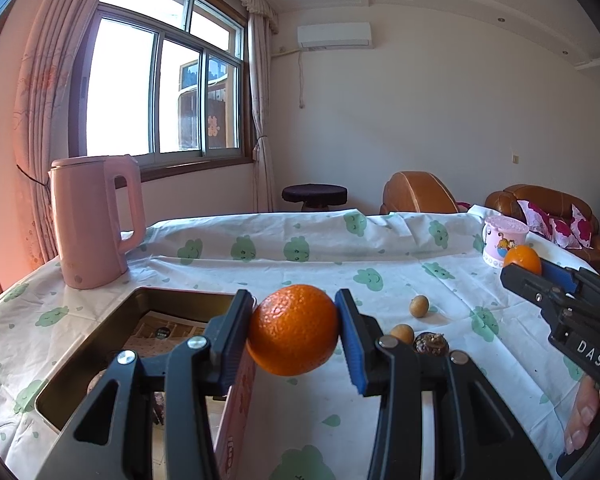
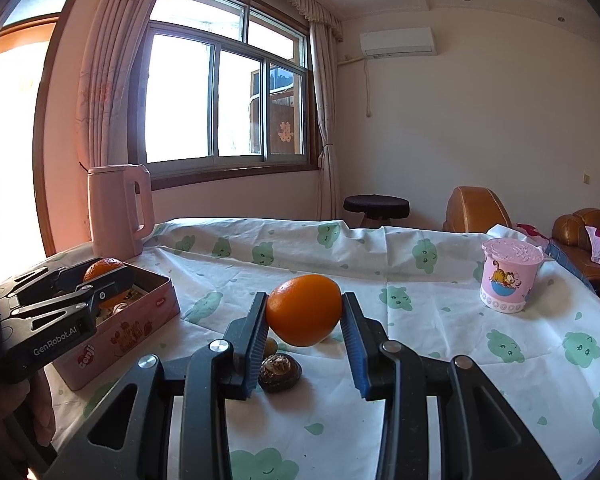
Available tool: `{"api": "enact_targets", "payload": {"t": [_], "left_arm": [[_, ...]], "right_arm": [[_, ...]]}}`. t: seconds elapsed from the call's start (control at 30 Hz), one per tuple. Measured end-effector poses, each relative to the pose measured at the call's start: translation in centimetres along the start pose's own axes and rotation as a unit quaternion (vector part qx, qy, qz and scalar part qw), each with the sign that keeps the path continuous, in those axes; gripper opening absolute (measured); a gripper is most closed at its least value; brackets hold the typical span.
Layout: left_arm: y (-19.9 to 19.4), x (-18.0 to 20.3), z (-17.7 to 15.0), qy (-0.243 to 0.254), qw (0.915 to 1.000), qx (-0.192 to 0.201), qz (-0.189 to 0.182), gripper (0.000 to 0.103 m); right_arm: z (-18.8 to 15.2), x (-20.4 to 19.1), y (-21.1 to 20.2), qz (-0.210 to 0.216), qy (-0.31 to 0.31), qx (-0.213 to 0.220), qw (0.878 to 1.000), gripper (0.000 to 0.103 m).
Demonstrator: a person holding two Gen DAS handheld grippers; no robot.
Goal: Organize fruits
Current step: 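Carry the orange with the left tool while the right tool carries its orange toward the tin box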
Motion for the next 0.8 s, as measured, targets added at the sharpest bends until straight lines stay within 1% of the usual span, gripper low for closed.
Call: {"api": "enact_targets", "payload": {"t": [0.4,0.8], "left_arm": [[-0.49,-0.19,-0.12,-0.003,1.0,0.002,0.001,0.044],[-0.54,0.08,-0.32,-0.001,1.0,-0.002,-0.006,0.044]], "right_arm": [[0.0,0.01,-0.12,-0.001,0.0,0.003,1.0,0.038],[0.01,-0.02,-0.15,-0.001,-0.002,0.003,1.0,0.038]]}}
Point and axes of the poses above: each gripper's, at about its wrist camera, not at the fingertips, and y roughly the way its jaws point, x to its right, z to its top, the point moved 10 cm from there along y, roughly the way its jaws point, and after that the axes turned 11 degrees about y, right-handed, at the moved point
